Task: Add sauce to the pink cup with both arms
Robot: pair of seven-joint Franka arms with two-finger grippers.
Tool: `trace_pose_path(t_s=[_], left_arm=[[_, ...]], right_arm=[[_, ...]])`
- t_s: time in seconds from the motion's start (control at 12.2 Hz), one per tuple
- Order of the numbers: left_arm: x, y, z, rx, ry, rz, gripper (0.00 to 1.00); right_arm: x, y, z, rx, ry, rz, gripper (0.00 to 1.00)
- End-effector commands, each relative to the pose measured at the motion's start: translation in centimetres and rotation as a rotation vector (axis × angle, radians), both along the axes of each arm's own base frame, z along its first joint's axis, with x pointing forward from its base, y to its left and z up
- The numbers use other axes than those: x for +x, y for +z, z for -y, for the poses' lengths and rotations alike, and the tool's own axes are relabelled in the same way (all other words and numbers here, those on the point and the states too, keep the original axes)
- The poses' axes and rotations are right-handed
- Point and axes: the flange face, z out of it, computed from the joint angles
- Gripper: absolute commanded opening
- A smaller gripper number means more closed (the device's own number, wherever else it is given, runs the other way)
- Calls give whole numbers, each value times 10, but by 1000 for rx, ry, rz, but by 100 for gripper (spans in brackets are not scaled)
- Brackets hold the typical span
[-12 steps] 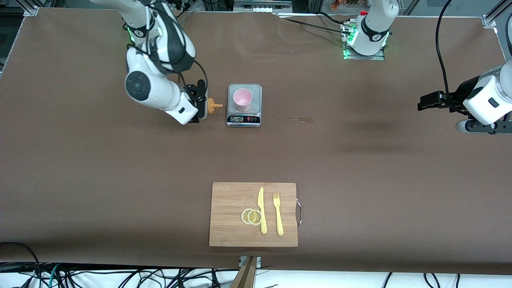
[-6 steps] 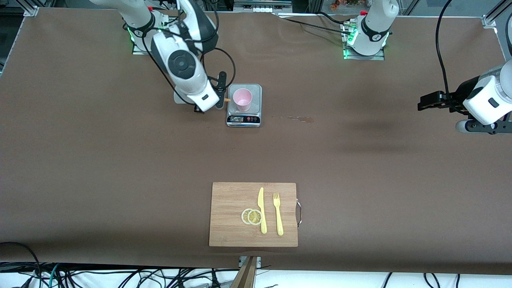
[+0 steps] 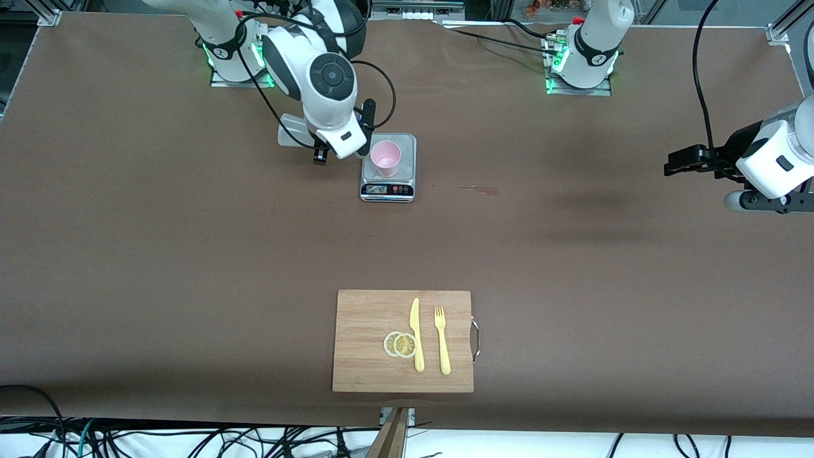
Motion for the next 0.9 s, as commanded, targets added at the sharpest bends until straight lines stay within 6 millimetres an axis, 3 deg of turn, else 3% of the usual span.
trace_pose_path(t_s=[0.0,0.41,0.82], left_arm=[[3,5,-3,2,-23,-5,100],[3,6,-3,2,-23,-3,100],[3,6,-2,2,-25,-3,100]], right_arm=[[-3,11,-20,-71,3,23,0],[-14,2,-38,-154,16,33,0],[-4,14,-30,-136,8,28,0]])
